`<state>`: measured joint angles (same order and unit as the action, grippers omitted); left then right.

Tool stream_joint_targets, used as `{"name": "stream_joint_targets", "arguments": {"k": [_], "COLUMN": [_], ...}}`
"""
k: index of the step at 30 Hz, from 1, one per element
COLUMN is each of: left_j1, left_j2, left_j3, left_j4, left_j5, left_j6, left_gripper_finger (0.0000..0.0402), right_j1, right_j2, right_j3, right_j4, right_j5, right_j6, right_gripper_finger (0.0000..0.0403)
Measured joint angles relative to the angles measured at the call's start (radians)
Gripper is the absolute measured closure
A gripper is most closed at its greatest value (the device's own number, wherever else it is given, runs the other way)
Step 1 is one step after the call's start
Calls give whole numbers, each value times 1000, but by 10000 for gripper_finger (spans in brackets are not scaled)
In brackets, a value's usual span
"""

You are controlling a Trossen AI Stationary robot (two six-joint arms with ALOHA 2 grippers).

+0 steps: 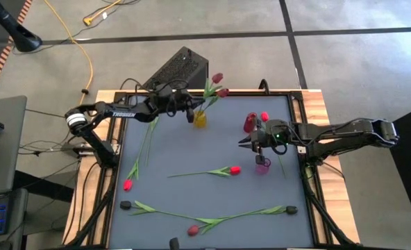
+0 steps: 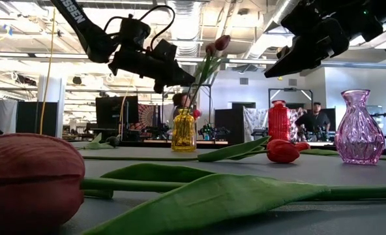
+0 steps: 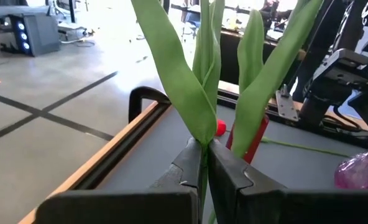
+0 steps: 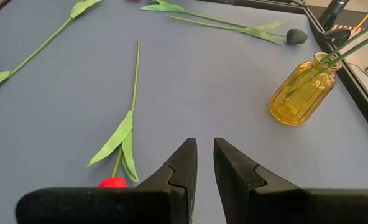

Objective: Sort flowers into vase by color
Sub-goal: Put the top pink flower into the yellow vase, then put the pink flower into the yellow vase

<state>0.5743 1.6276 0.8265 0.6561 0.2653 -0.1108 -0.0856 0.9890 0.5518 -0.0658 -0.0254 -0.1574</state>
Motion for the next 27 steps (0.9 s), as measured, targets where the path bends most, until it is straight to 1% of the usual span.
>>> {"name": "stream_joint_targets", "arguments": {"k": [5,8,12,17,20,24,27], "left_j1": [0,6,16,27,34,34,34], "left_j2": [0,0,0,0,-14,-76,-138], "left_j3": [0,0,0,0,0,0,0], "left_j4": [-12,-20,-47,-104,-153,-246,-325], "left_j5": [0,0,0,1,19,14,7], "left_j6": [-3,-7,-8,-10,-5,32,63], "left_gripper_finger": [401,390,356,300,272,246,240], "right_j1": [0,0,0,0,0,0,0], "right_j2": [0,0,0,0,0,0,0], "right_j3": [0,0,0,0,0,0,0], "right_j4": [0,-1,-1,-2,-3,-5,-5], "right_j5": [0,0,0,0,0,0,0], "right_j6": [0,1,3,2,2,2,2], "right_gripper_finger": [321,321,321,321,321,321,321]}}
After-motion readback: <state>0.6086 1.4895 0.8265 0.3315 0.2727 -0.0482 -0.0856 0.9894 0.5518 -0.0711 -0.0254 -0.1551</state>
